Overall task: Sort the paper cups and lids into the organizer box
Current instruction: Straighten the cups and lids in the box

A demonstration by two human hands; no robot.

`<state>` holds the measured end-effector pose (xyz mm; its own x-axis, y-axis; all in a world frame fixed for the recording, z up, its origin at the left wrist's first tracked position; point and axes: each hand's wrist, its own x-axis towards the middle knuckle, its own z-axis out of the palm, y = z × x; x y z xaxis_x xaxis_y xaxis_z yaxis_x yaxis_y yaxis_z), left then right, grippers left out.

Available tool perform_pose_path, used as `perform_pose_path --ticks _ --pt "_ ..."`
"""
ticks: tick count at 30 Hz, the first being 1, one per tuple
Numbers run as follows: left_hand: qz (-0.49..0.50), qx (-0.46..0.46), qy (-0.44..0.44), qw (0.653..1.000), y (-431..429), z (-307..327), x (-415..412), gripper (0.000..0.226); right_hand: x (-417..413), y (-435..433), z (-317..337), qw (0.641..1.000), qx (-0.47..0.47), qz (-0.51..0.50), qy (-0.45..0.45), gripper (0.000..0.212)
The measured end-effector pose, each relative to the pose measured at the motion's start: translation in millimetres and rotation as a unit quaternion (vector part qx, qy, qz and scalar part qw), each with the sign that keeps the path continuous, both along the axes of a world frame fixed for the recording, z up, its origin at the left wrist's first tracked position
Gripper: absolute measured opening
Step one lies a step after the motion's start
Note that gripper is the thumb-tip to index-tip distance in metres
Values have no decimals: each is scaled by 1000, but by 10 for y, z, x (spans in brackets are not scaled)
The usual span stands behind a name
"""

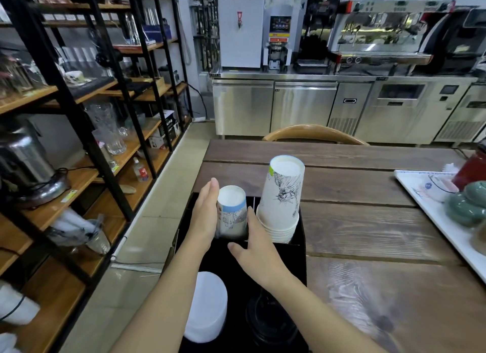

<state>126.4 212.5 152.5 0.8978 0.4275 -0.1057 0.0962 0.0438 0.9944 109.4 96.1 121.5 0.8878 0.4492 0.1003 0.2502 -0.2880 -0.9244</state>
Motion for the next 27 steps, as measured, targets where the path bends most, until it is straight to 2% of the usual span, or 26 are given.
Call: perform_pose_path --ticks 2,7,17,22,27 --pt "-17 -18 14 1000 17 -39 23 37 -2 14 -12 1000 -10 10 14 75" --pt "-35 -29 32 998 69 -173 73 55 6 49 -56 999 -10 23 45 75" --pt "-2 -4 -18 1000 69 -185 -125 34 173 144 -117 997 -5 27 68 69" --pt "9 6 -17 1000 78 -189 -145 38 285 176 -135 997 -5 23 68 65" --pt "15 17 -20 1000 80 -247 -171 34 375 202 -100 995 -7 25 98 76"
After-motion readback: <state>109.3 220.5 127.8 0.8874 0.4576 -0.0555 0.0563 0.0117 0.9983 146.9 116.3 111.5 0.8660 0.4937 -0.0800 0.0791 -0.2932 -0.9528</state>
